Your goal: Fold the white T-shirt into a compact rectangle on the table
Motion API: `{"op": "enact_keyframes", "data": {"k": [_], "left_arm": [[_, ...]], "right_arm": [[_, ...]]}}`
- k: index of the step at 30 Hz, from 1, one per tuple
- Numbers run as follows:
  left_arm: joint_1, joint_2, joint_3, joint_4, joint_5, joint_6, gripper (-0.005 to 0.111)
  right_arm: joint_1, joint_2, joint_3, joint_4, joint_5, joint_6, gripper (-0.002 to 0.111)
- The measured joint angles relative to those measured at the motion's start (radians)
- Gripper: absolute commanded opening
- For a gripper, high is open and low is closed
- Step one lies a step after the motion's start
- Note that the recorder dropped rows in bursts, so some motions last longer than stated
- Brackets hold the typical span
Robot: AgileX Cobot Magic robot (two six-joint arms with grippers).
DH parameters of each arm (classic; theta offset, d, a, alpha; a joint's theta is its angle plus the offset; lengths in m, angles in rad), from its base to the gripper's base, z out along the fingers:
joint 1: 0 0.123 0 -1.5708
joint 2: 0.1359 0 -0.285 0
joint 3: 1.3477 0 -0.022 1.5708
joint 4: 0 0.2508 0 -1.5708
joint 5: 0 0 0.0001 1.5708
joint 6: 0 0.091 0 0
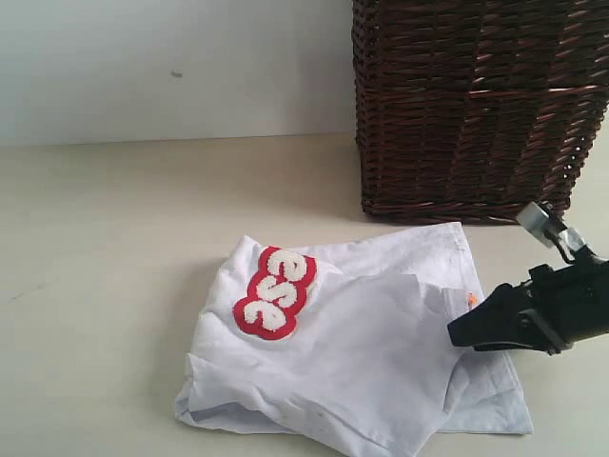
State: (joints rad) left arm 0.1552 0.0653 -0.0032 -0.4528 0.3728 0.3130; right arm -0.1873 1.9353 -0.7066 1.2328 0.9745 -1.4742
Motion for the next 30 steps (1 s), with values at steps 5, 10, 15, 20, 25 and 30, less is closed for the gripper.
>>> {"op": "enact_keyframes", "data": {"k": [5, 10, 15, 20, 25, 30], "left_arm": [[0.000, 0.000, 0.000, 0.000, 0.000, 0.000, 0.000], [0.000, 0.000, 0.000, 0.000, 0.000, 0.000, 0.000], [0.000, 0.000, 0.000, 0.000, 0.000, 0.000, 0.000], [0.000, 0.000, 0.000, 0.000, 0.000, 0.000, 0.000], [0.000, 0.000, 0.000, 0.000, 0.000, 0.000, 0.000], [0.000, 0.000, 0.000, 0.000, 0.000, 0.000, 0.000]], "right_arm": [[0.000, 0.019, -0.002, 0.040, 0.019, -0.011, 0.053], [0.000, 0.066, -0.002, 0.050, 0.034, -0.015, 0.048], [0.000, 0.087, -0.002, 0.056, 0.036, -0.051, 0.027], [0.000, 0.087, -0.002, 0.094, 0.036, -0.060, 0.003], [0.000, 0.087, -0.019, 0.136, 0.042, -0.062, 0.000], [0.000, 0.045, -0.076, 0.144, 0.053, -0.062, 0.000]]}}
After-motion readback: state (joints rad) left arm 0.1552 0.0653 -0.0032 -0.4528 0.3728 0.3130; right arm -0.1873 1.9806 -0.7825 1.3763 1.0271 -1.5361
